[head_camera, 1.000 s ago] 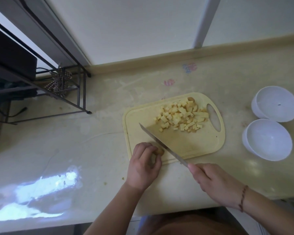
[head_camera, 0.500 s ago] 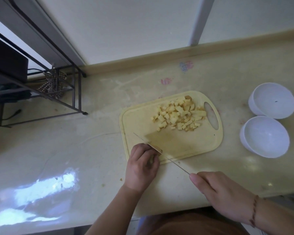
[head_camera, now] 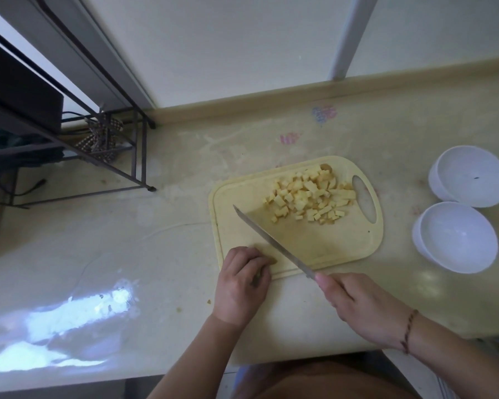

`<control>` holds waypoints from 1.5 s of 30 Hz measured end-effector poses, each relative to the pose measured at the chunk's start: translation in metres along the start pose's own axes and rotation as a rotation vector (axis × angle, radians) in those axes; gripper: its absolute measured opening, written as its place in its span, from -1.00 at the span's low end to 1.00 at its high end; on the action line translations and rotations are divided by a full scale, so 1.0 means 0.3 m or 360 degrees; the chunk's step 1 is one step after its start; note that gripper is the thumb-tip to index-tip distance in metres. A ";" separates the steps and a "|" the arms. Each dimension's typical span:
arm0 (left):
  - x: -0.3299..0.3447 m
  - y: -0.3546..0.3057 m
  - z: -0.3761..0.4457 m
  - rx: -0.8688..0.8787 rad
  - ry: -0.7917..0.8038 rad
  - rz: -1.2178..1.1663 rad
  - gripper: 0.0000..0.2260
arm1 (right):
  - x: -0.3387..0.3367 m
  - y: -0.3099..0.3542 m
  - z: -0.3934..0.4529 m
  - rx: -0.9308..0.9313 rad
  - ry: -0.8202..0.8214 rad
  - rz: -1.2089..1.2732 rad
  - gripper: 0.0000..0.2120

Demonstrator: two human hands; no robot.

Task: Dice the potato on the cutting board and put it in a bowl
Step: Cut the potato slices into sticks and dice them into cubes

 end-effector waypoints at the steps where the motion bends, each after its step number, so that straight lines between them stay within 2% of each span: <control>1: -0.003 0.003 -0.005 -0.0014 -0.0015 -0.0004 -0.90 | 0.000 0.000 -0.006 -0.0006 0.0005 0.0005 -0.28; 4: -0.007 0.004 -0.007 -0.0041 -0.0040 -0.0016 -0.90 | 0.003 0.017 -0.028 -0.0037 0.0027 0.0001 -0.18; 9: -0.010 0.002 -0.006 -0.0043 -0.0037 -0.0006 -0.89 | 0.016 0.023 -0.058 -0.0040 0.0040 -0.0054 -0.14; 14: -0.008 0.008 -0.005 -0.0041 -0.0034 -0.0011 -0.89 | 0.018 0.009 -0.061 -0.0053 0.0004 -0.0123 -0.23; 22: -0.004 0.015 -0.006 -0.0046 -0.0030 -0.0031 -0.90 | 0.040 0.009 -0.022 -0.0096 -0.0022 -0.0244 -0.26; 28: -0.004 0.019 -0.005 -0.0056 -0.0010 -0.0044 -0.90 | 0.067 0.074 0.043 -0.0186 -0.0001 -0.0244 -0.42; 31: -0.024 0.017 -0.011 -0.0063 0.0013 -0.0092 -0.92 | 0.061 0.069 0.020 -0.0209 -0.0012 -0.0200 -0.36; 33: -0.054 0.030 -0.031 -0.0100 0.0005 -0.0122 -0.92 | 0.048 0.063 -0.003 -0.0223 -0.0018 -0.0173 -0.32; 38: -0.160 0.080 -0.050 -0.0251 -0.0107 -0.0065 -0.84 | 0.006 0.066 -0.065 -0.0256 -0.0021 -0.0108 -0.43; 41: -0.153 0.085 0.012 -0.0208 0.0064 0.0014 -0.74 | -0.042 0.038 -0.095 -0.0219 -0.0080 -0.0053 -0.39; 45: -0.064 0.063 0.097 0.0156 0.0510 0.0171 -0.67 | -0.112 -0.023 -0.119 -0.0050 -0.0204 0.0065 -0.26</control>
Point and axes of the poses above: each hand's wrist, its own z-axis towards the middle knuckle, its own x-axis out of the palm, y = z × x, the point moved 6 cm from there along z, towards the middle knuckle, and after that the axes turned 2 degrees about -y, right-handed, at the moved point
